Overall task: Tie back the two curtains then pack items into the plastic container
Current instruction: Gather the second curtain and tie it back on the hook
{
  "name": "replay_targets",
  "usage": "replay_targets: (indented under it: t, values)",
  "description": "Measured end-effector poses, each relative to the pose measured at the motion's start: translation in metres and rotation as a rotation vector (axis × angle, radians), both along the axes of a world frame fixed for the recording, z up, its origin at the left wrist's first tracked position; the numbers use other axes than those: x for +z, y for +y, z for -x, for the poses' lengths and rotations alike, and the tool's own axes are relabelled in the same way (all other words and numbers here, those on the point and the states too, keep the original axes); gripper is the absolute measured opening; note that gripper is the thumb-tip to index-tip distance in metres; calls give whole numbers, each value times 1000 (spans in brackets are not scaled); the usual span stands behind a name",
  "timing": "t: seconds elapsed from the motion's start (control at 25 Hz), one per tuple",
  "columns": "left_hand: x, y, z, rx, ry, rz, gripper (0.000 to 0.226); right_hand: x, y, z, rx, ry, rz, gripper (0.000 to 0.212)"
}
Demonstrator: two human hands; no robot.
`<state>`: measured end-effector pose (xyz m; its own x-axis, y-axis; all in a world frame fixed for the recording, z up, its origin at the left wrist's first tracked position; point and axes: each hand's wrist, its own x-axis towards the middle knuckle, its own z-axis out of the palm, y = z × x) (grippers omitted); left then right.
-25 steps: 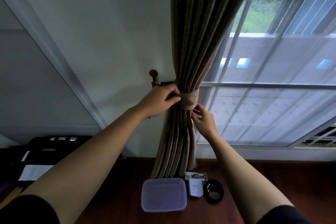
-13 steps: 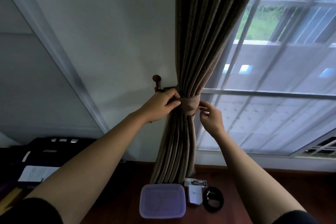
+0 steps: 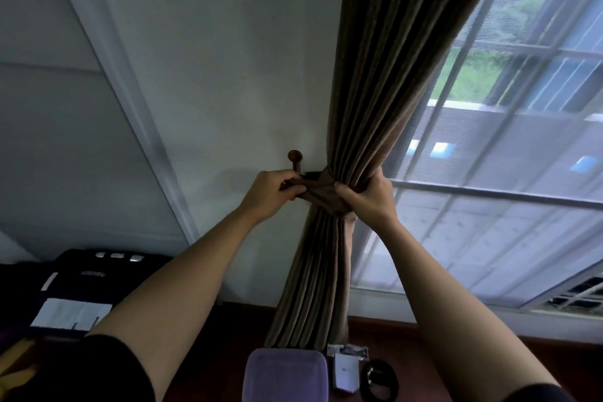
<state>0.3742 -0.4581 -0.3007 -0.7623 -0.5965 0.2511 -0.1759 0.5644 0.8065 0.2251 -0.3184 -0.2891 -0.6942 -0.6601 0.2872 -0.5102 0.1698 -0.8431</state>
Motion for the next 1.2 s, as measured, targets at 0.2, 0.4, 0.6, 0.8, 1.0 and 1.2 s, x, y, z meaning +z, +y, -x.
replay_targets:
  t: [0.2, 0.4, 0.6, 0.8, 1.0, 1.2]
  values:
    - [-10, 0, 0, 264, 341, -709, 20, -6, -7, -7, -6, -101, 78, 37]
    - [-24, 8, 30, 490, 600, -981, 41, -15, -17, -14, -90, -131, 128, 37]
    - [-26, 10, 40, 566, 264, -454, 34, -13, -16, -13, -95, -94, 71, 51]
    - [-21, 11, 39, 456, 191, -201, 37, -14, -14, -15, -102, -121, 73, 56]
    - [-24, 5, 39, 439, 160, -253, 41, -15, -15, -18, -99, -127, 83, 59]
    - [-25, 8, 41, 452, 153, -328, 40, -17, -15, -20, -113, -134, 84, 57]
